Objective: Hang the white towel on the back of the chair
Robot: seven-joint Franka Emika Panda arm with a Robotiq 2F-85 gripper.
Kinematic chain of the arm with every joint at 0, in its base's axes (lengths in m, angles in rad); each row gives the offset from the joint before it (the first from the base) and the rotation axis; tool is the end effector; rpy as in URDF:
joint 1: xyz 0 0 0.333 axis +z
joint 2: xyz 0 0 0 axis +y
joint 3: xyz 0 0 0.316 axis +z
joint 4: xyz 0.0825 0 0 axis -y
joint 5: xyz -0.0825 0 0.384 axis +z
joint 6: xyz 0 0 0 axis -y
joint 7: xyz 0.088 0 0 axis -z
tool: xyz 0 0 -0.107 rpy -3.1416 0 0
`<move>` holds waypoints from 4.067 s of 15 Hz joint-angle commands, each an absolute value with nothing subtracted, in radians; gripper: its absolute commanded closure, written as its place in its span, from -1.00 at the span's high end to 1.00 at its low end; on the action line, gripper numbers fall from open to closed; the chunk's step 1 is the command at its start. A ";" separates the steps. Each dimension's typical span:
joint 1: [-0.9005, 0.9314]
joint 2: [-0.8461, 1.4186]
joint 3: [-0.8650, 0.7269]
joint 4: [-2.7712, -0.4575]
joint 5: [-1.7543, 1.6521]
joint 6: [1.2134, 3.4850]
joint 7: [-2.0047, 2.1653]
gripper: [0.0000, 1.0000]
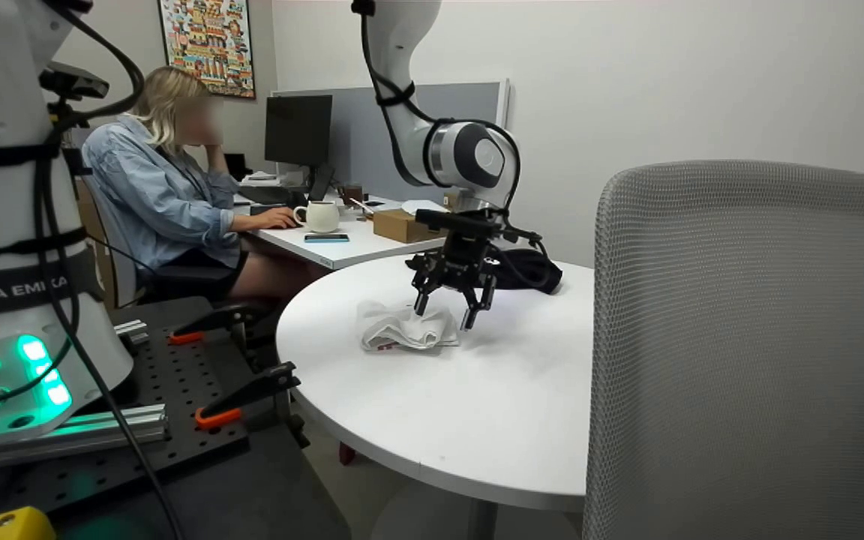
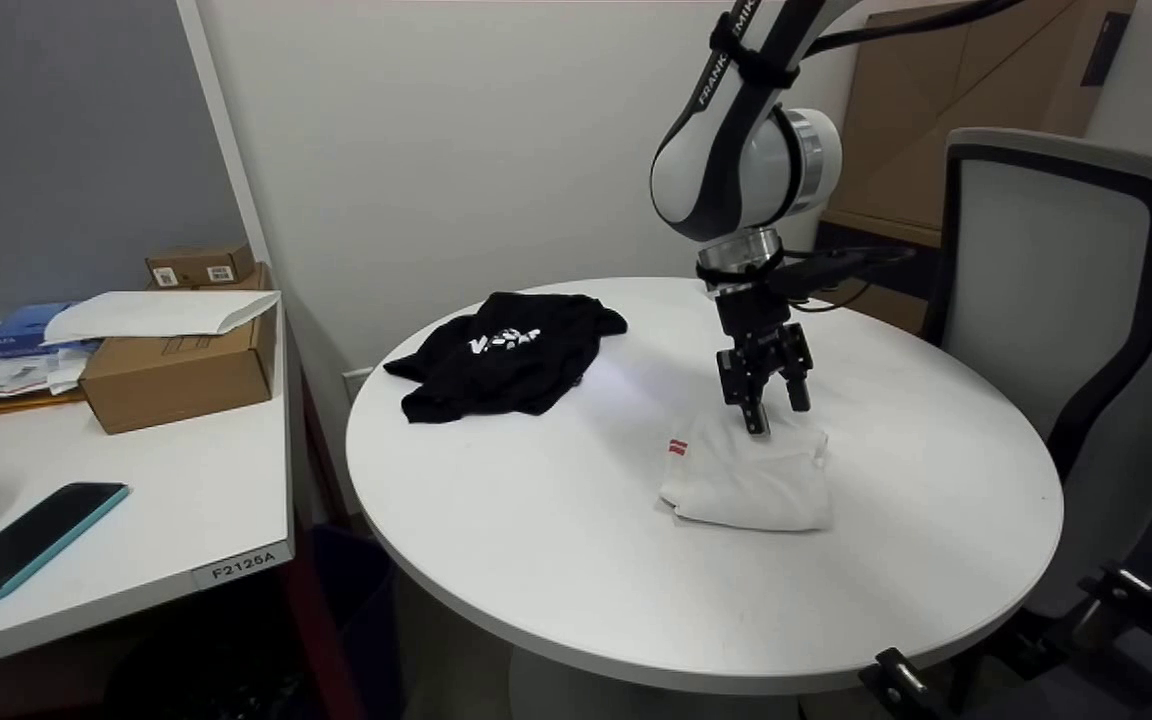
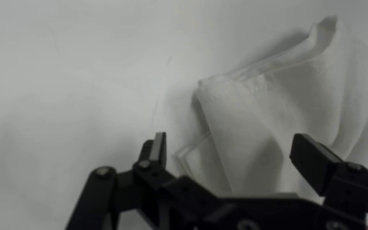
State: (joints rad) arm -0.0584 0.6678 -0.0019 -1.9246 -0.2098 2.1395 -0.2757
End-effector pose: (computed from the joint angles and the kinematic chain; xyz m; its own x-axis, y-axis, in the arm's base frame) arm 0.5628 -0.0429 0.1113 0.8281 0.3247 -0.4570 0.3577 -0.9337 -0.0151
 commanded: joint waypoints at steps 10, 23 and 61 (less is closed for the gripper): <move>-0.013 0.680 -0.017 -1.923 -0.241 2.173 -0.205 -0.99; 0.002 0.549 -0.018 -1.796 -0.172 2.088 -0.046 -0.98; -0.164 0.274 -0.374 -1.282 -0.174 1.636 0.851 -0.98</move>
State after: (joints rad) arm -0.1543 0.3305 -0.3581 -1.2297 -0.1860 1.6568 0.8089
